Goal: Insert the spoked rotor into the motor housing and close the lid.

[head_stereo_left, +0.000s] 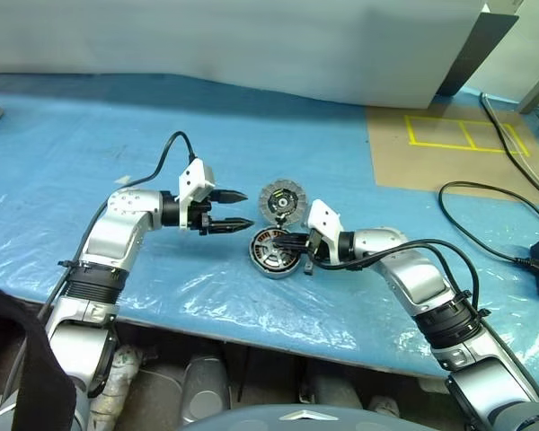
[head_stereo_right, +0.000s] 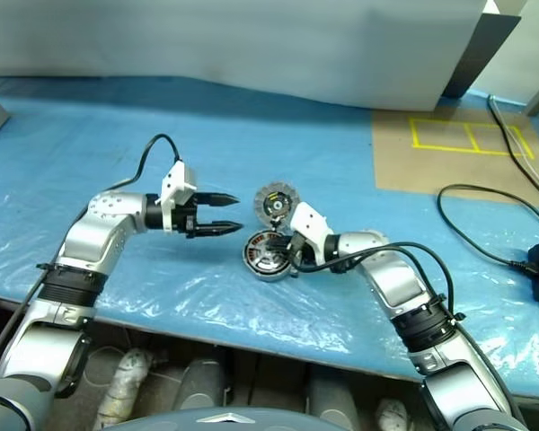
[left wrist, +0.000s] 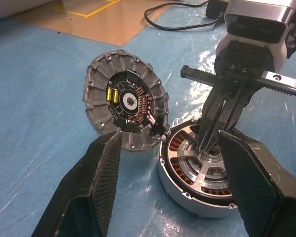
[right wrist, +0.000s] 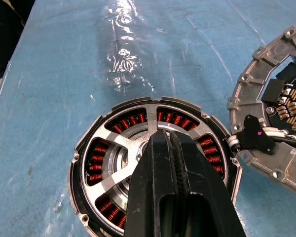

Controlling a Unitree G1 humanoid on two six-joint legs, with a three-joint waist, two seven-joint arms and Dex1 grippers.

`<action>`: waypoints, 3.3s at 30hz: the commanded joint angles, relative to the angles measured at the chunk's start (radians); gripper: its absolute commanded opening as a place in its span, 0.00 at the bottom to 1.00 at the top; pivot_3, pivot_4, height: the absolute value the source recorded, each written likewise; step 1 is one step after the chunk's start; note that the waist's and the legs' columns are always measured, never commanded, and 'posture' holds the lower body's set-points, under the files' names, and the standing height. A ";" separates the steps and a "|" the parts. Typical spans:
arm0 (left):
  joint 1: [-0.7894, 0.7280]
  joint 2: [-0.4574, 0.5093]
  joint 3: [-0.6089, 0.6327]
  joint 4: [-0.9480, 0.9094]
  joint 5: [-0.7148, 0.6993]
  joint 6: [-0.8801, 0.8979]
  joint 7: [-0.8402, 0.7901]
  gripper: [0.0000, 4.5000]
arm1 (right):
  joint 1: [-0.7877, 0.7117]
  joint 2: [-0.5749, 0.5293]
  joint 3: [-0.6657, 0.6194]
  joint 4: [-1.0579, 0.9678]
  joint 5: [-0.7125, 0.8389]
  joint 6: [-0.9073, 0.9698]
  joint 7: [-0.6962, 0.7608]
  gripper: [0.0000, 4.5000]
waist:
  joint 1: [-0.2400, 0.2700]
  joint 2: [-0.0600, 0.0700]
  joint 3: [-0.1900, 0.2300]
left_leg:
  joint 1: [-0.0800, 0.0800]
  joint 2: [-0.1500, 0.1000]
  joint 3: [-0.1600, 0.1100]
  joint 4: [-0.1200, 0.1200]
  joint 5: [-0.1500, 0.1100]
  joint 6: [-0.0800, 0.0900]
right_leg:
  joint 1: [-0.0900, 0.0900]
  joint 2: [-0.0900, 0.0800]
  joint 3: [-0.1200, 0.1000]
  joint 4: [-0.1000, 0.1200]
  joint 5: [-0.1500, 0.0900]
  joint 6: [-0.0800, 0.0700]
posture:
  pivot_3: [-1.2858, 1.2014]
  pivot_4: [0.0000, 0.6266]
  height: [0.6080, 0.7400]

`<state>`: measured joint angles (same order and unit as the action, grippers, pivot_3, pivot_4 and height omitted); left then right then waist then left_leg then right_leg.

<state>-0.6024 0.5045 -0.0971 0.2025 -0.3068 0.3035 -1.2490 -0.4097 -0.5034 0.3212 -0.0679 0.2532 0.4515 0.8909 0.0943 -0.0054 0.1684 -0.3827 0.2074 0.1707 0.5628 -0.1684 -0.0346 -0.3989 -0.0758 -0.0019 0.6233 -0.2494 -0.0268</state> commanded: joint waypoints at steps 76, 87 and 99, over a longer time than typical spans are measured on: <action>-0.629 -0.324 0.082 1.020 0.241 -0.338 -0.354 0.01 | 0.338 -0.209 -0.311 -0.475 0.152 0.334 -0.176 0.00 | 0.032 -0.002 0.001 | -0.008 -0.002 -0.009 -0.002 0.000 0.000 | -0.002 -0.001 -0.008 -0.005 0.003 0.006 | 0.52 0.24 1.00; -0.442 -0.179 -0.325 0.731 0.059 -0.429 -0.365 0.01 | 0.303 -0.213 -0.287 -0.437 0.145 0.309 -0.159 0.00 | 0.033 -0.002 0.001 | -0.008 -0.001 -0.008 -0.003 0.000 0.000 | -0.002 -0.001 -0.009 -0.003 0.003 0.005 | 0.52 0.24 1.00; -0.474 -0.132 -0.333 0.701 -0.069 -0.389 -0.365 0.01 | 0.351 -0.294 -0.328 -0.412 0.135 0.265 -0.098 0.00 | 0.038 -0.001 0.001 | -0.008 -0.002 -0.008 -0.001 0.000 0.000 | -0.001 -0.002 -0.008 -0.003 0.003 0.005 | 0.52 0.24 1.00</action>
<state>-1.0549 0.3534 -0.4528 0.9402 -0.3377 -0.0952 -1.6100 -0.0671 -0.7781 0.0180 -0.4696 0.3925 0.7425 0.7784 0.1320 -0.0068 0.1695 -0.3911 0.2057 0.1628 0.5621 -0.1682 -0.0345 -0.4001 -0.0779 -0.0102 0.6203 -0.2464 -0.0217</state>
